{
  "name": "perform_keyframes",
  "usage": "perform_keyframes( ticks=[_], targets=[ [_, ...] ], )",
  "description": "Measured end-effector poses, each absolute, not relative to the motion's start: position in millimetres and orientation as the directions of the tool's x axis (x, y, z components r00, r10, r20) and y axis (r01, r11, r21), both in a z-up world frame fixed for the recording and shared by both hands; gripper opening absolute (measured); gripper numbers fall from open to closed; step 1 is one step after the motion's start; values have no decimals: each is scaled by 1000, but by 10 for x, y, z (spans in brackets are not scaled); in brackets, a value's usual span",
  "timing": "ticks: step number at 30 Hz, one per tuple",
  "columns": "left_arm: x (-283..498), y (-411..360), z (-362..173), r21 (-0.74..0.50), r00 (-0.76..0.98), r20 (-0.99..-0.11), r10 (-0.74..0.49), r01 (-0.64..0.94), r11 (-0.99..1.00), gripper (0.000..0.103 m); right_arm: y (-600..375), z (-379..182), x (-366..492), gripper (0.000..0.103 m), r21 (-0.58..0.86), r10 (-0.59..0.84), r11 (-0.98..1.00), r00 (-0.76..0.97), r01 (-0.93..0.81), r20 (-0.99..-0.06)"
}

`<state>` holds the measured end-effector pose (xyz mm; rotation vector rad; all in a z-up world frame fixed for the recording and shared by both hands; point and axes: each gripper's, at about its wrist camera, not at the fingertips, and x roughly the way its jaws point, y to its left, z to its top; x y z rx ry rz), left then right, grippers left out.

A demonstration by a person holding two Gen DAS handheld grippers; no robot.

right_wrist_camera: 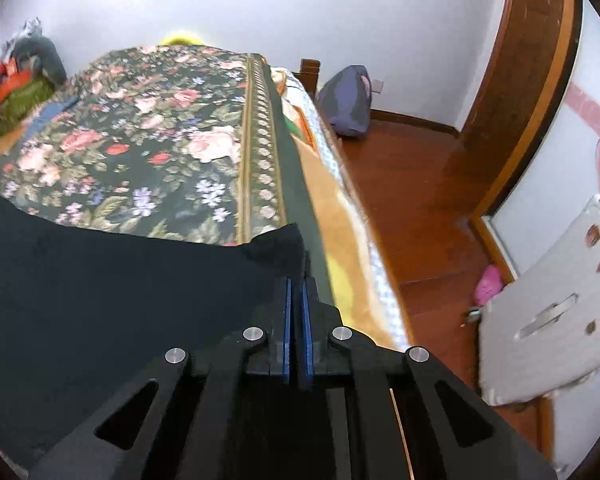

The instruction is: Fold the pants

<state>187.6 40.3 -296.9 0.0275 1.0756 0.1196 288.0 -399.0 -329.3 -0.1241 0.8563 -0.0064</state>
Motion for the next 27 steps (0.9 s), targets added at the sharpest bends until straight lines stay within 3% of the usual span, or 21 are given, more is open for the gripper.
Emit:
perform_keyframes(
  ticks=[5, 9, 11, 13, 14, 17, 21, 24, 27],
  targets=[
    [1821, 439, -2983, 78, 477, -872, 108, -82, 994, 83, -4122, -3528, 3024, 3, -128, -100, 992, 576, -8, -811],
    [1864, 425, -2899, 97, 456, -882, 115, -61, 993, 82, -4330, -3291, 2875, 4, 30, 13, 999, 562, 22, -827],
    [1907, 332, -2796, 113, 478, -870, 116, -35, 993, 82, -4294, -3126, 2756, 13, 100, 89, 995, 564, -10, -821],
    [1952, 204, -2678, 99, 511, -855, 85, 2, 995, 82, -4191, -3008, 2644, 40, 155, 157, 986, 575, -53, -803],
    [1975, 131, -2631, 94, 524, -849, 69, 20, 995, 82, -4121, -2965, 2572, 45, 179, 191, 981, 584, -80, -789],
    [2028, -125, -2570, 86, 548, -836, 32, 73, 994, 82, -3917, -3043, 2437, 46, 222, 261, 965, 553, -138, -791],
    [2001, -434, -2748, 139, 528, -848, 40, 148, 979, 82, -3752, -3418, 2183, 46, 150, 199, 979, 492, -139, -847],
    [1941, -513, -2976, 169, 484, -873, 63, 179, 969, 83, -3828, -3433, 1910, 49, 152, 190, 982, 530, -115, -827],
    [1842, -389, -2967, 103, 493, -870, 12, 158, 982, 83, -3948, -3389, 1765, 50, 184, 197, 980, 519, -77, -832]
  ],
)
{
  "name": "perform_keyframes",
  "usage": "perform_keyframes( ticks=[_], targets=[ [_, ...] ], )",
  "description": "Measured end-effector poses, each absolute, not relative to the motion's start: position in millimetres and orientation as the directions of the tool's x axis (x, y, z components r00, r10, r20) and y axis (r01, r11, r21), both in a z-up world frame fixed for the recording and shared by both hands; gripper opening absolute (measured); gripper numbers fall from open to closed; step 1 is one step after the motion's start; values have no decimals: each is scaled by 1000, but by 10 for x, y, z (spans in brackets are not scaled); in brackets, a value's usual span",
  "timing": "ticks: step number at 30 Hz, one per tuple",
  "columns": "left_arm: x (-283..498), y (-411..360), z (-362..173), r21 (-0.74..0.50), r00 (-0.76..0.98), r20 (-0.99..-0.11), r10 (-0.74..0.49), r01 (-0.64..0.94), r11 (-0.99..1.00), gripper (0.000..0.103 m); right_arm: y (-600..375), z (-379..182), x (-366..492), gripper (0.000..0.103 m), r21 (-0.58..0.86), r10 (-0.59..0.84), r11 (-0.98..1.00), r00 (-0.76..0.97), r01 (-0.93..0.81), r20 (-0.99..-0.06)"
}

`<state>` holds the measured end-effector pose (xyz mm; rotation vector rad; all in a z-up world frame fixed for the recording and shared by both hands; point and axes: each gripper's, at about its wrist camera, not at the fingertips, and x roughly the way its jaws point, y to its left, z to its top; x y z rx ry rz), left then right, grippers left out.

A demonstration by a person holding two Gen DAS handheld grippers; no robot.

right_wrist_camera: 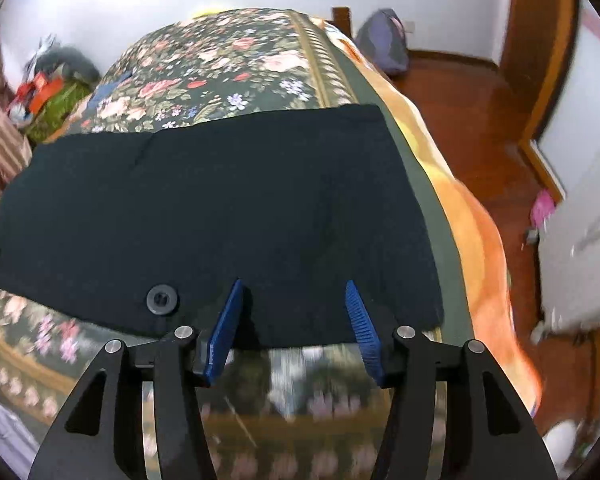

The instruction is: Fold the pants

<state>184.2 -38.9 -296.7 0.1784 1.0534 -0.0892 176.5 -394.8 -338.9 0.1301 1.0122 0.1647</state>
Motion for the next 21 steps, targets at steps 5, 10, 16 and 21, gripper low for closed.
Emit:
perform_keyframes(
  ticks=[5, 10, 16, 21],
  targets=[
    [1855, -269, -2913, 43, 449, -893, -23, 136, 990, 83, -4032, -3408, 1586, 50, 122, 112, 992, 480, -11, -870],
    [1889, -370, -2716, 29, 483, -874, -55, 165, 986, 83, -4230, -3312, 1416, 50, 285, 207, 955, 521, 75, -828],
    [2106, -720, -2643, -51, 471, -867, -160, 236, 970, 83, -4266, -3393, 1473, 51, 423, 284, 894, 547, 145, -788],
    [2285, -1068, -2813, -35, 432, -887, -165, 293, 956, 83, -4337, -3477, 1617, 52, 456, 266, 865, 581, 209, -769]
  ],
)
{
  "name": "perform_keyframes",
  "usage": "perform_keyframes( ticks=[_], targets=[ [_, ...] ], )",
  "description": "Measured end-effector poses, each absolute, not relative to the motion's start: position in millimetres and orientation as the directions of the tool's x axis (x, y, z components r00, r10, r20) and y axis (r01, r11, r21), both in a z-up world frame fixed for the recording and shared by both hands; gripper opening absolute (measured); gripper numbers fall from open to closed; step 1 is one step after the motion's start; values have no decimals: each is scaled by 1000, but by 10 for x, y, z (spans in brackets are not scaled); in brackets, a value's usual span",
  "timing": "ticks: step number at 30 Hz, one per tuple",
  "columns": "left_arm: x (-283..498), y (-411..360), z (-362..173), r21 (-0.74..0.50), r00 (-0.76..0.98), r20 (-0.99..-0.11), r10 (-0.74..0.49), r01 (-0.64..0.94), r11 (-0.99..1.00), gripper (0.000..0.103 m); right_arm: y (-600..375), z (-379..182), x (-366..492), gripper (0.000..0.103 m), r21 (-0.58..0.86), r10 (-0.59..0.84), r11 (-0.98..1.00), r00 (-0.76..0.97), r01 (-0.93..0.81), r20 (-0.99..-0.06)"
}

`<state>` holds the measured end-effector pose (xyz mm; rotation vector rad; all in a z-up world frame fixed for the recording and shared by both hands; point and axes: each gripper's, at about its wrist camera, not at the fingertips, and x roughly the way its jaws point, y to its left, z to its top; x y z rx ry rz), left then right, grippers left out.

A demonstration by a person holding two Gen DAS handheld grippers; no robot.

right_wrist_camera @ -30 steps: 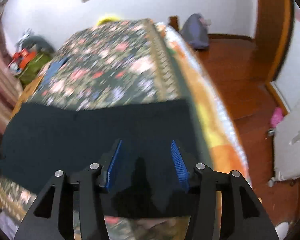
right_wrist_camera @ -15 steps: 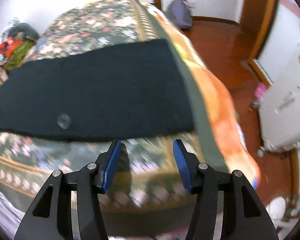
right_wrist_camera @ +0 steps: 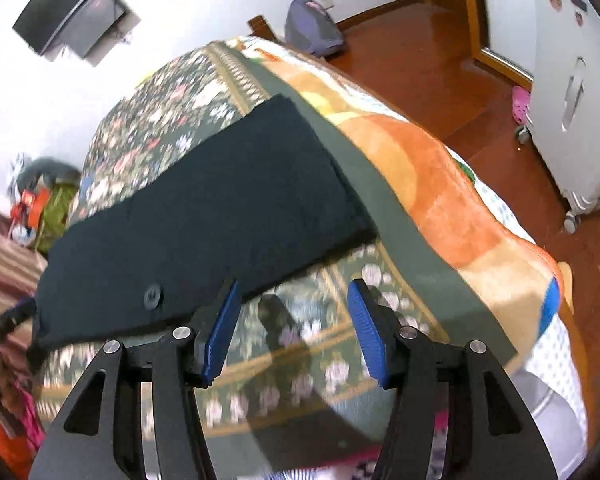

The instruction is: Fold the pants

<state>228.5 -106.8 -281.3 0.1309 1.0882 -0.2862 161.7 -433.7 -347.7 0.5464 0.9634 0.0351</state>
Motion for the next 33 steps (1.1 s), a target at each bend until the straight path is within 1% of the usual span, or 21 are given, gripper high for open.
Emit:
perform_keyframes(
  ticks=[5, 8, 10, 13, 15, 16, 19, 22, 29, 33],
  targets=[
    [2434, -1260, -3051, -61, 371, -912, -178, 306, 950, 83, -4461, -3587, 1703, 53, 533, 274, 802, 626, 271, -730],
    [2425, -1343, -3057, -34, 392, -905, -167, 325, 945, 83, -4444, -3586, 1730, 55, 527, 255, 804, 643, 274, -722],
    [2410, -1372, -3050, -47, 390, -902, -186, 338, 940, 83, -4431, -3567, 1763, 47, 508, 231, 816, 649, 276, -724],
    [2402, -1391, -3051, -41, 391, -902, -184, 345, 938, 83, -4459, -3548, 1825, 24, 515, 234, 815, 662, 266, -712],
    [2409, -1376, -3043, -50, 392, -900, -189, 338, 940, 83, -4478, -3509, 1842, 18, 542, 255, 802, 676, 252, -692],
    [2413, -1358, -3032, -58, 391, -900, -193, 331, 942, 83, -4464, -3486, 1843, 16, 538, 250, 806, 681, 247, -688],
    [2425, -1279, -2970, -93, 395, -893, -216, 306, 947, 83, -4368, -3344, 1829, 15, 520, 240, 827, 702, 213, -670],
    [2404, -1191, -2844, -100, 427, -877, -221, 286, 953, 83, -4283, -3154, 1808, 15, 528, 249, 830, 730, 177, -637],
    [2203, -881, -2390, -51, 555, -811, -185, 249, 967, 83, -3897, -2537, 1823, 15, 527, 316, 850, 784, 17, -534],
    [2003, -639, -2151, -10, 629, -762, -152, 224, 975, 83, -3532, -2232, 1896, 15, 528, 389, 844, 786, -95, -480]
  ],
)
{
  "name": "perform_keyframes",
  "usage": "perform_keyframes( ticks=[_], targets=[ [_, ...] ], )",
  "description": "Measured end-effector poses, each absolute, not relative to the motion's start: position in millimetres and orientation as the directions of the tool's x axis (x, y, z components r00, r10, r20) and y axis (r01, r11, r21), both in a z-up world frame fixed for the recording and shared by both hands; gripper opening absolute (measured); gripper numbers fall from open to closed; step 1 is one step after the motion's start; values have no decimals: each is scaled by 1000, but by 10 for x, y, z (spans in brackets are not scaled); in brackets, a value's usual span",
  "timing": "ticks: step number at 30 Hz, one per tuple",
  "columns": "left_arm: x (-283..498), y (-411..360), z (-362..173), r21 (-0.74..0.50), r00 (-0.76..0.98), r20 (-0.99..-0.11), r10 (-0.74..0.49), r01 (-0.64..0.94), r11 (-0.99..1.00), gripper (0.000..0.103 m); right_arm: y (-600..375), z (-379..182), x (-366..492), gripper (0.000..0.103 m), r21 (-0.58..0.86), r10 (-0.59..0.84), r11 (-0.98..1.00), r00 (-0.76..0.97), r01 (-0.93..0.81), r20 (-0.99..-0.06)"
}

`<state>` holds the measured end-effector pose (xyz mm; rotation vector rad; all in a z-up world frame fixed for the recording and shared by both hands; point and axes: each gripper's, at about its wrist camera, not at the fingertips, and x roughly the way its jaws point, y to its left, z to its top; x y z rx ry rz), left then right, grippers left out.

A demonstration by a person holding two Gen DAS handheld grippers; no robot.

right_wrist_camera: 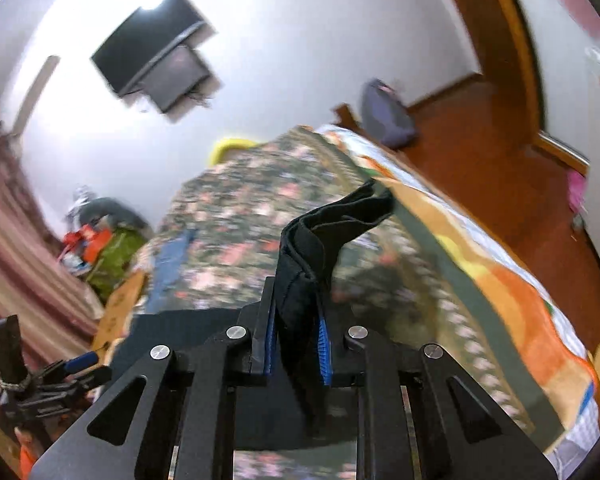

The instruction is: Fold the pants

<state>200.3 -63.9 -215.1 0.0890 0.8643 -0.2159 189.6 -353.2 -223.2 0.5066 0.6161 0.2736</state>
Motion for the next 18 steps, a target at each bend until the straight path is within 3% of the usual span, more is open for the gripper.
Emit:
perform_keyframes(
  ticks=[10, 18],
  targets=[
    [1663, 103, -1993, -38, 692, -712, -120, 133, 990, 83, -2470, -1965, 2124, 15, 501, 540, 810, 718, -304, -439],
    [1509, 624, -2140, -83, 684, -724, -85, 35, 996, 83, -1544, -2363, 2160, 15, 514, 659, 750, 535, -417, -529]
  ],
)
